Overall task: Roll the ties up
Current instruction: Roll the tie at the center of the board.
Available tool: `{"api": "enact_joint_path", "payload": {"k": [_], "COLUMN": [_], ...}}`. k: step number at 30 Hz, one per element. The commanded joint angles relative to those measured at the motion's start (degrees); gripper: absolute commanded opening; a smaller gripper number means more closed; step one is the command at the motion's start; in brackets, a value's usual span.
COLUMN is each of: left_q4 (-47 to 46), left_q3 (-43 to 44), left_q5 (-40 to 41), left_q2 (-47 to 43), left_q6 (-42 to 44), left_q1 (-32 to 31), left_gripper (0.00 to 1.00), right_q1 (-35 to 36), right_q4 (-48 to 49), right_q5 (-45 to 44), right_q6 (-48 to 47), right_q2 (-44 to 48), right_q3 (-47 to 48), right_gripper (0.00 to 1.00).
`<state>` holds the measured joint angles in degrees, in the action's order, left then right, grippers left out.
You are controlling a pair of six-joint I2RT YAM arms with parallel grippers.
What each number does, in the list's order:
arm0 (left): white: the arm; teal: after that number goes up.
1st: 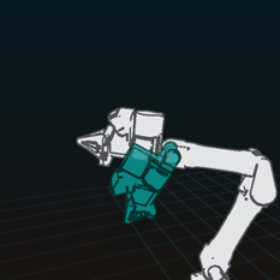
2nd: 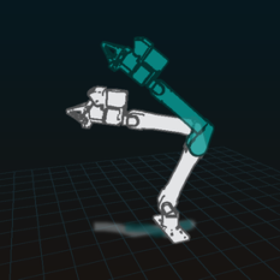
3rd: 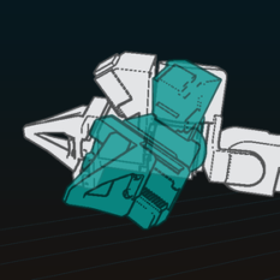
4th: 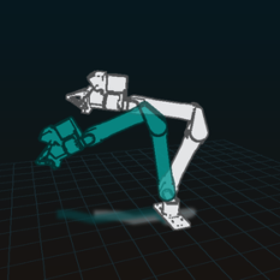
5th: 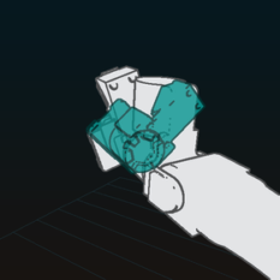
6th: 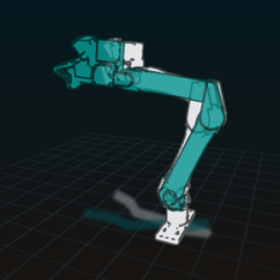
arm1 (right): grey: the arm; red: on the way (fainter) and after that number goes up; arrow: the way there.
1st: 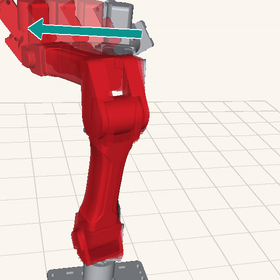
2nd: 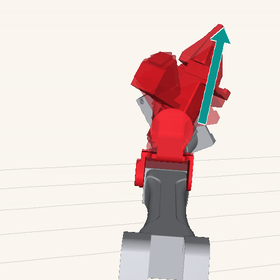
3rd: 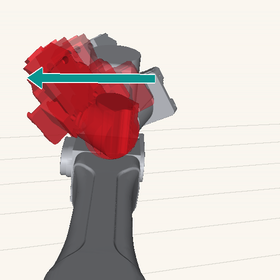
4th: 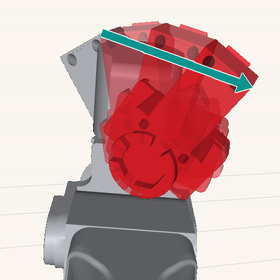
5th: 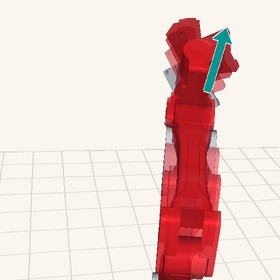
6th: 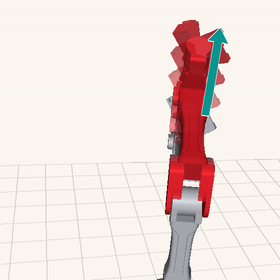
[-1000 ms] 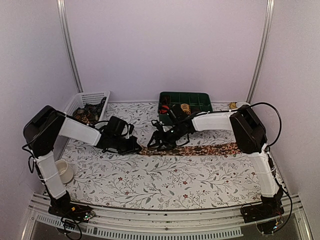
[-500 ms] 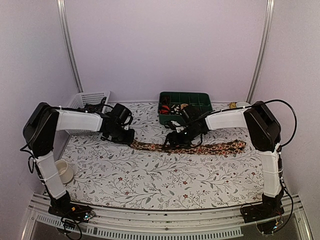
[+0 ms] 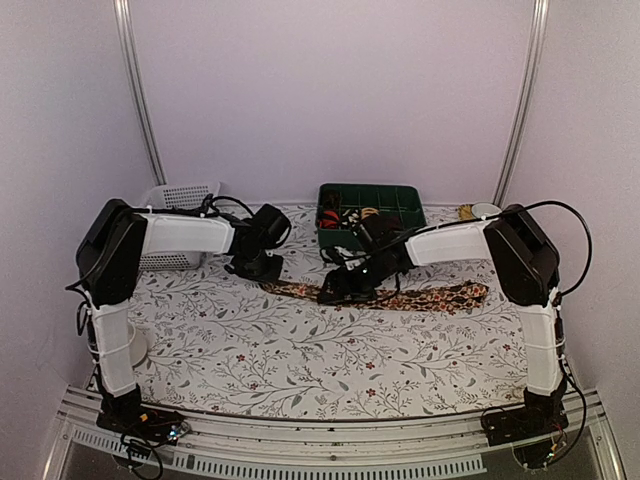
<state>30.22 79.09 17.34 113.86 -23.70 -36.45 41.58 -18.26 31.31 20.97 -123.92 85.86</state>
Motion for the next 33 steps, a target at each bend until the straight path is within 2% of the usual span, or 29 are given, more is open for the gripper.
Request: {"api": "enact_joint_path", "payload": {"k": [1,5,12,18,25,33], "left_q4": [7.1,8.55,10.22,12.62,12.94,14.36], "left_q3": [2.98,3.54,4.51,4.92,6.1,10.73], "left_q5": [9.12,13.03,21.18,26.45,29.56,31.96], "left_q2": [4.25,5.1,5.84,6.65,7.6,11.47], "left_q6": [-1.16,-1.92,-3.22,-2.47,-1.13,0.01], "left_q1": [-2.73,-3.68,-6.17,-6.38,-6.51,-7.64], "left_gripper": [0.0,0.0,0.0,0.0,0.0,0.0], "right_q1": [2.62,3.07,3.46,1.88,-4.27,-9.63], "right_q4": [1.61,7.02,11.31,7.99,5.73,5.4], "right_q5": [-0.22,-1.85,-0.96,0.63,0.44,-1.17], "right_q6": [5.98,13.1,17.37,15.12,10.65,9.66], "right_q2": [-1.3,0.96,4.14,9.92,17.87,19.57], "right_q3": [0.34,-3.63,-5.96,-5.31,-9.11,-12.82], "right_gripper": [0.71,0.71,0.72,0.76,0.77,0.77]}}
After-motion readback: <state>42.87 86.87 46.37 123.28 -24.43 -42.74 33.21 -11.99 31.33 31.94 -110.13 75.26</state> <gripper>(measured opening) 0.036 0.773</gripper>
